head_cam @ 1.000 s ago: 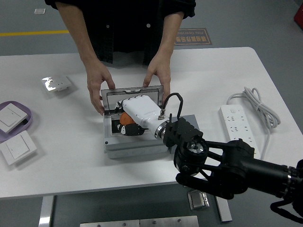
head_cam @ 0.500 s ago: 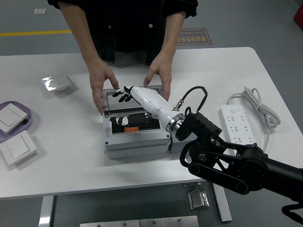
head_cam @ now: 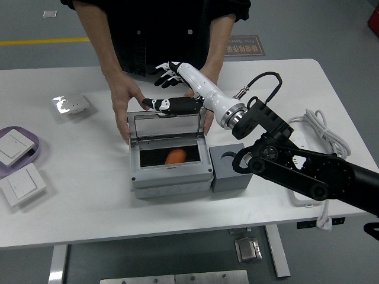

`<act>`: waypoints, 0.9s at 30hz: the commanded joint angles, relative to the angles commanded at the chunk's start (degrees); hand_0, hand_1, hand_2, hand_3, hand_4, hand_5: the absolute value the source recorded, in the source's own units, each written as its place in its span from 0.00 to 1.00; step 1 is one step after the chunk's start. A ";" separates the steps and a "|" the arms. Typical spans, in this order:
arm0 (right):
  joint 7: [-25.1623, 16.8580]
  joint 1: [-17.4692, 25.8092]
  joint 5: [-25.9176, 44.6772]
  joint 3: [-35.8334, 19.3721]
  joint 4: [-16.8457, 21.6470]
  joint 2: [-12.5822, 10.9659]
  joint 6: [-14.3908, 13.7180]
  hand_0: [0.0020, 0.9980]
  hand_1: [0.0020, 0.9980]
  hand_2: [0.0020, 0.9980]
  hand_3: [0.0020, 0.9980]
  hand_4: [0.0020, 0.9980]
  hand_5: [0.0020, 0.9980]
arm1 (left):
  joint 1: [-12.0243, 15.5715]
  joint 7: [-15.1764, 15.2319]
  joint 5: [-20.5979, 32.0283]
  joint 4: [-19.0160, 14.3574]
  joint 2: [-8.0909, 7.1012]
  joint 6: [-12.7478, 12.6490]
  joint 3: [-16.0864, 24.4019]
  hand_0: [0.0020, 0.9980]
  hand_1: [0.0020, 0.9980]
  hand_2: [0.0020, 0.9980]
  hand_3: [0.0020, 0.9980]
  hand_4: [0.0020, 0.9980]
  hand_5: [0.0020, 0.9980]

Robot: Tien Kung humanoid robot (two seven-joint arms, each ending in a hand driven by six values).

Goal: Pick up the cylinder from the cube,place it in the box,flap close box

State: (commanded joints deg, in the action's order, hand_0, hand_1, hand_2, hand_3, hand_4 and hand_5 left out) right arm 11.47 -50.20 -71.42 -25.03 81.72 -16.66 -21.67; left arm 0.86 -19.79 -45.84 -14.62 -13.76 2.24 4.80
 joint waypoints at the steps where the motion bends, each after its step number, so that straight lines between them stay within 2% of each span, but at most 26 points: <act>1: -0.37 -0.55 0.59 0.78 -1.49 0.29 0.00 0.67 0.60 0.63 0.68 0.82 0.43 | -0.06 -0.01 -0.05 -0.02 -0.01 0.01 0.03 0.63 0.63 0.56 0.62 0.67 0.34; 5: -0.80 -1.16 1.19 2.36 -5.26 0.51 -0.09 0.67 0.60 0.63 0.68 0.82 0.43 | -0.14 -0.06 -0.13 -0.05 0.00 0.04 0.10 0.63 0.63 0.56 0.62 0.67 0.34; 11: -0.97 -0.45 1.30 4.40 -5.13 -0.12 -0.39 0.67 0.60 0.63 0.67 0.80 0.42 | -0.12 -0.19 -0.39 0.00 0.06 0.08 0.35 0.63 0.63 0.56 0.62 0.67 0.34; 18: -1.01 1.54 0.68 6.50 -1.69 -1.67 -0.67 0.66 0.59 0.62 0.67 0.79 0.41 | -0.19 -0.20 -0.37 0.03 0.19 0.02 0.40 0.63 0.63 0.56 0.62 0.67 0.34; 27: 0.80 4.79 -3.22 6.16 7.07 -5.45 -1.10 0.64 0.58 0.62 0.66 0.79 0.42 | -0.04 -0.06 -0.07 0.14 0.23 -0.20 0.24 0.63 0.63 0.56 0.61 0.67 0.34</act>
State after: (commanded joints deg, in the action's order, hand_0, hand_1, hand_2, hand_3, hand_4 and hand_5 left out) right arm 12.27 -45.42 -74.64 -18.87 88.79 -22.11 -22.76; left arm 0.82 -19.86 -45.91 -14.48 -13.53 2.04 5.03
